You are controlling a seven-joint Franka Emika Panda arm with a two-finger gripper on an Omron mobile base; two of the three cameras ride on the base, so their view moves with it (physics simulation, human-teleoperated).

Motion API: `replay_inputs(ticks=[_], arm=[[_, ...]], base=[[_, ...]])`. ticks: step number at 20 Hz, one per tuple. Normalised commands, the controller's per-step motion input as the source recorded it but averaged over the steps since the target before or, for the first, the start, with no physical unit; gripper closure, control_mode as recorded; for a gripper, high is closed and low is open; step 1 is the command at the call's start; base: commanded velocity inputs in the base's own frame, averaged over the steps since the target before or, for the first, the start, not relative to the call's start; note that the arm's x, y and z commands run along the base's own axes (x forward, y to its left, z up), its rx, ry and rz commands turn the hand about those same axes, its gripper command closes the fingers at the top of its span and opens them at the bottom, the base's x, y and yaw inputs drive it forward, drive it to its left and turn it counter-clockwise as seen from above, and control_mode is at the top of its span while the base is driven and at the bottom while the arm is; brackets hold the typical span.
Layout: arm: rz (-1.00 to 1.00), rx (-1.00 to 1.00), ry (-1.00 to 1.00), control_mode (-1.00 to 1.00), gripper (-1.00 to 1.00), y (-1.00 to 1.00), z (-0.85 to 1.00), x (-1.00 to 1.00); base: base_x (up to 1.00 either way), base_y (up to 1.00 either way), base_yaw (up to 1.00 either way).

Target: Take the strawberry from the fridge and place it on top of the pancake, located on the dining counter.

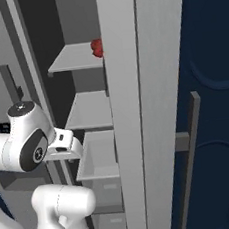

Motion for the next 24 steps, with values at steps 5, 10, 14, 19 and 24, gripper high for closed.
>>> replay_inputs(ticks=[5, 10, 14, 19, 24], arm=[[0.00, 0.00, 0.00, 1.00, -1.00, 0.00, 0.00, 0.00], [0.00, 0.00, 0.00, 1.00, -1.00, 0.00, 0.00, 0.00], [0.00, 0.00, 0.00, 1.00, -1.00, 0.00, 0.00, 0.00], [0.00, 0.00, -0.07, -1.00, -1.00, -0.01, 0.10, 0.13], [0.00, -0.02, -0.46, -1.00, -1.00, -0.01, 0.86, 0.30]], base=[[0.15, -0.30, -0.02], [0.08, -0.03, 0.00], [0.00, 0.00, 0.00], [0.00, 0.00, 0.00], [0.00, 0.00, 0.00]])
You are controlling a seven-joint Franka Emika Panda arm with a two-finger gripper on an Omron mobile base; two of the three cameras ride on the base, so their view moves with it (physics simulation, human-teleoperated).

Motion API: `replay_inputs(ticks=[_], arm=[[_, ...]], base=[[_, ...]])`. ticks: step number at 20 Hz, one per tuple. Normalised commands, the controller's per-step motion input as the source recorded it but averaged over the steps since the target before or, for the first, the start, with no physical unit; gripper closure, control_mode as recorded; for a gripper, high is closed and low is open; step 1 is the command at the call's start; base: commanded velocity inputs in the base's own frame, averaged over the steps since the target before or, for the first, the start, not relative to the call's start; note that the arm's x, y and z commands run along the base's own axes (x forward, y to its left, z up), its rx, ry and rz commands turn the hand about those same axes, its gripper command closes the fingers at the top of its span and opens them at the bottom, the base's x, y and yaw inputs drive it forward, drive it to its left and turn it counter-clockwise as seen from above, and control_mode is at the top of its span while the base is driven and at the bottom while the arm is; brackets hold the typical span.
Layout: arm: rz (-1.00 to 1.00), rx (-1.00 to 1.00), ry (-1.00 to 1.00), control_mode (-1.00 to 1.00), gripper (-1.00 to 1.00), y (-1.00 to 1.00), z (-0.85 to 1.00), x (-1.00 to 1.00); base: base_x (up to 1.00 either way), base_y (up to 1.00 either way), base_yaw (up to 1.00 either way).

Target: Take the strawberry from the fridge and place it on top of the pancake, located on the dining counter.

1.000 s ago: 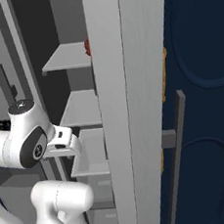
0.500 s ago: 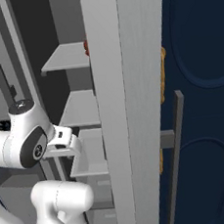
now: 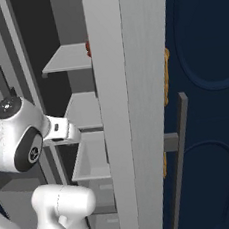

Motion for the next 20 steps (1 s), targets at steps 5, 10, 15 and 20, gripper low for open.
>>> replay_inputs(ticks=[5, 10, 15, 20], arm=[[0.00, -0.04, -0.59, -1.00, -1.00, -0.02, 1.00, 0.17], [0.02, 0.00, -0.63, -1.00, -1.00, -0.19, 1.00, 0.29], [0.04, -0.02, -0.14, -1.00, -1.00, -0.03, 0.97, 0.41], [0.00, -0.11, 0.01, -1.00, -1.00, -0.03, 0.16, 0.53]], base=[[0.00, 0.00, 0.00], [0.00, 0.00, 0.00], [0.00, 0.00, 0.00], [0.00, 0.00, 0.00]])
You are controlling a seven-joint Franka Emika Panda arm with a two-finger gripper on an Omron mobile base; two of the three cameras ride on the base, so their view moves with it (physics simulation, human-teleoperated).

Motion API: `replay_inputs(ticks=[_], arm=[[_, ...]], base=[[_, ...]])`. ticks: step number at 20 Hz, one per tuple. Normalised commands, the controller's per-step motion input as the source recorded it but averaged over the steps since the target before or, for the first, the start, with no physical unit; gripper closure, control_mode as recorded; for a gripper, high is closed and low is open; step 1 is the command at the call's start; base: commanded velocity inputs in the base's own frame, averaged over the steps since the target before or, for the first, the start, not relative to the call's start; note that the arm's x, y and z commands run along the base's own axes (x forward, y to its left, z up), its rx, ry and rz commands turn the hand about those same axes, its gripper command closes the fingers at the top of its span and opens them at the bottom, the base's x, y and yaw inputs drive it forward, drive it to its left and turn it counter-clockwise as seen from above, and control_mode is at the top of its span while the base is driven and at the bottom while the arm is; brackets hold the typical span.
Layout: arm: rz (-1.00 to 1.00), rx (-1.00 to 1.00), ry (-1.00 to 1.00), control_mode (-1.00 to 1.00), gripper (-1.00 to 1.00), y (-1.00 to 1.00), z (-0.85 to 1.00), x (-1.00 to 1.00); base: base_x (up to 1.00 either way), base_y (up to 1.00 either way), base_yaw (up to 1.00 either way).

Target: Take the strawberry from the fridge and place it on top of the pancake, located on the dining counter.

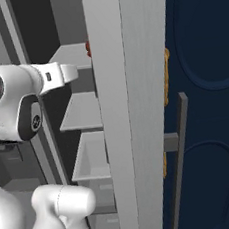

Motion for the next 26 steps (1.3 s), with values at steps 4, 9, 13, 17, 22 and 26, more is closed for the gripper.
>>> replay_inputs(ticks=[4, 9, 13, 17, 22, 26], arm=[[0.00, -0.13, 0.25, -1.00, -1.00, -0.15, 0.00, 0.90], [0.00, -0.14, 0.24, -1.00, -1.00, -0.06, 0.01, 1.00], [0.01, 0.00, 0.12, -1.00, -1.00, -0.12, 0.05, 0.93], [0.00, 0.00, 0.07, -1.00, -1.00, 0.04, 0.02, 0.70], [0.00, 0.00, -0.04, -1.00, -1.00, 0.09, -0.03, 0.42], [0.00, 0.00, 0.00, -1.00, -1.00, -0.07, -0.20, 0.62]], base=[[0.00, 0.00, 0.00], [0.00, 0.00, 0.00], [0.00, 0.00, 0.00], [0.00, 0.00, 0.00], [0.00, 0.00, 0.00], [0.00, 0.00, 0.00]])
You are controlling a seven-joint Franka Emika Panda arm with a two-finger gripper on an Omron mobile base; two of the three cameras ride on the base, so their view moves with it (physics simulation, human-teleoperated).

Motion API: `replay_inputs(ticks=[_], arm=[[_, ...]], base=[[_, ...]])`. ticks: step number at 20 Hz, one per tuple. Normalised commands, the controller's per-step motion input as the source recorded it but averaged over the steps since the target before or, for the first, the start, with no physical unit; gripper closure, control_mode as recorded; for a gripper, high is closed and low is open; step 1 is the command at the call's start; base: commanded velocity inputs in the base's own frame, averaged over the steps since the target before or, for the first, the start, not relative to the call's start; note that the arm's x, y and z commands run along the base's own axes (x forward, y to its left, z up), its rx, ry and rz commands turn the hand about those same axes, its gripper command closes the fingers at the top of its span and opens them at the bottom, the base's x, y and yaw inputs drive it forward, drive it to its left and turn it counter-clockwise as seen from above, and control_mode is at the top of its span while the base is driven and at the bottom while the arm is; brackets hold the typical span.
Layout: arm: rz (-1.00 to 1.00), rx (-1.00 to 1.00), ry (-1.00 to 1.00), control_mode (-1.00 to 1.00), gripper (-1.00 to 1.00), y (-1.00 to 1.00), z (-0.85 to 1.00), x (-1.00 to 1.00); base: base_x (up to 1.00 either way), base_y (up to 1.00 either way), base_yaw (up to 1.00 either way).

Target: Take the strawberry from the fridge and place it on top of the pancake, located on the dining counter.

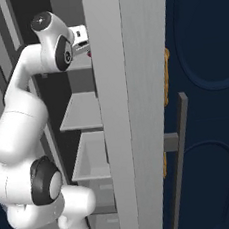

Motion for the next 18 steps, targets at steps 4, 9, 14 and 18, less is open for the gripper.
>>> replay_inputs(ticks=[4, 9, 14, 18], arm=[[0.00, 0.00, 0.00, -1.00, -1.00, -0.12, -0.31, 0.58], [0.00, 0.00, 0.00, -1.00, -1.00, -0.04, -0.14, 0.61], [0.01, 0.00, 0.00, -1.00, -1.00, 0.00, 0.00, 0.23], [0.00, 0.00, 0.00, -1.00, -1.00, -0.03, 0.00, 0.30]], base=[[0.00, 0.00, 0.00], [0.00, 0.00, 0.00], [0.00, 0.00, 0.00], [0.00, 0.00, 0.00]])
